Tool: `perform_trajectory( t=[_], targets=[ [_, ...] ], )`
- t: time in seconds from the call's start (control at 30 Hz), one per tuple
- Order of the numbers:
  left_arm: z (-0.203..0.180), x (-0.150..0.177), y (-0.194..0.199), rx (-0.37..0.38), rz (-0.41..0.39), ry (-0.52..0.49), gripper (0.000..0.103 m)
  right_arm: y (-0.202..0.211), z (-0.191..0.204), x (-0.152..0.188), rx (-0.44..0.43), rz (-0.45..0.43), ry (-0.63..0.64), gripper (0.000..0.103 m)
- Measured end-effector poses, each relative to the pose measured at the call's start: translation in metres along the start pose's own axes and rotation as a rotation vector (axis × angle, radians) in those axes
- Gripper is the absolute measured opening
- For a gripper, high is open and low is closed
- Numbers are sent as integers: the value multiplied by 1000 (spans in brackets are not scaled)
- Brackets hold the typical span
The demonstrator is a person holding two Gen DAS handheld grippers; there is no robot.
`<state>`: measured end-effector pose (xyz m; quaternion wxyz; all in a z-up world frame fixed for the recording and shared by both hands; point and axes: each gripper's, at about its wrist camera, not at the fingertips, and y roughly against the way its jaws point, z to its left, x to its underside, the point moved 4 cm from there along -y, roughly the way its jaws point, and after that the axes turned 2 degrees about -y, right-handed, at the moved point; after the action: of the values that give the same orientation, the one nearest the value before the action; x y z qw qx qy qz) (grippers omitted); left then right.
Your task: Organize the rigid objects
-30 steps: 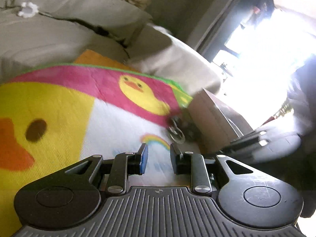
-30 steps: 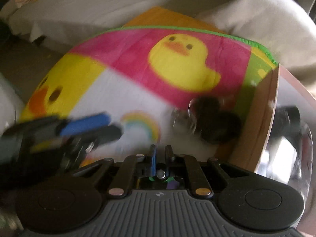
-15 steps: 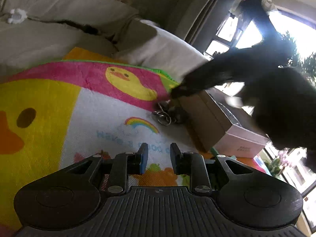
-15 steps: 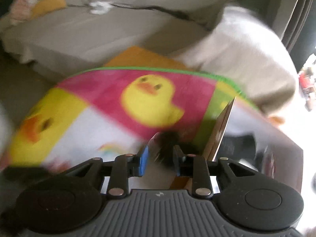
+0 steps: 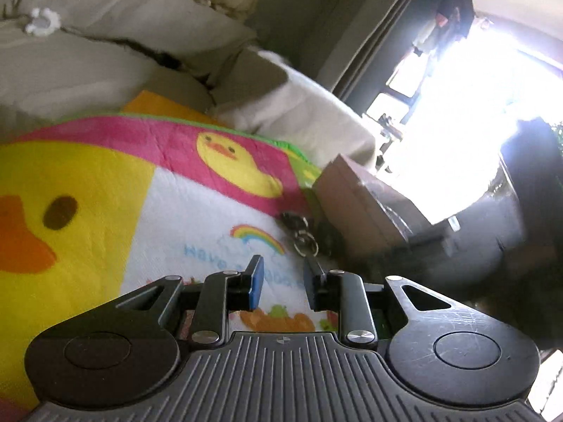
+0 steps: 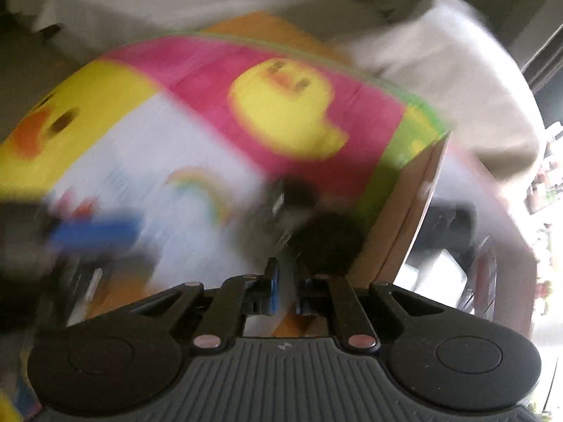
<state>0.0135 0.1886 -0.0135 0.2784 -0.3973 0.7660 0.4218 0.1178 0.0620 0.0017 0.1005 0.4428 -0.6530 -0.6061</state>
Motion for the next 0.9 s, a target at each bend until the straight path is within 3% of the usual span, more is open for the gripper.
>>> perform_trajectory(
  t=[0.1, 0.3, 0.43, 0.53, 0.6, 0.67, 0.9],
  targets=[
    [-8, -1, 13, -5, -2, -46, 27, 9, 7, 29, -71, 26, 6, 9],
    [-40, 16, 53, 37, 69, -243, 27, 37, -16, 61, -178, -100, -117, 12],
    [-62, 34, 80, 37, 151, -428, 27, 50, -34, 76, -204, -176, -224, 34],
    [-76, 49, 90, 16, 232, -579, 27, 59, -36, 97, -262, -226, -247, 37],
    [-83, 58, 88, 1, 288, -650, 29, 62, -35, 109, -258, -262, -237, 39],
    [-89, 63, 86, -24, 289, -718, 32, 69, -37, 125, -234, -288, -240, 43],
    [-102, 59, 55, -62, 300, -703, 37, 83, -39, 151, -179, -345, -206, 47]
  ],
)
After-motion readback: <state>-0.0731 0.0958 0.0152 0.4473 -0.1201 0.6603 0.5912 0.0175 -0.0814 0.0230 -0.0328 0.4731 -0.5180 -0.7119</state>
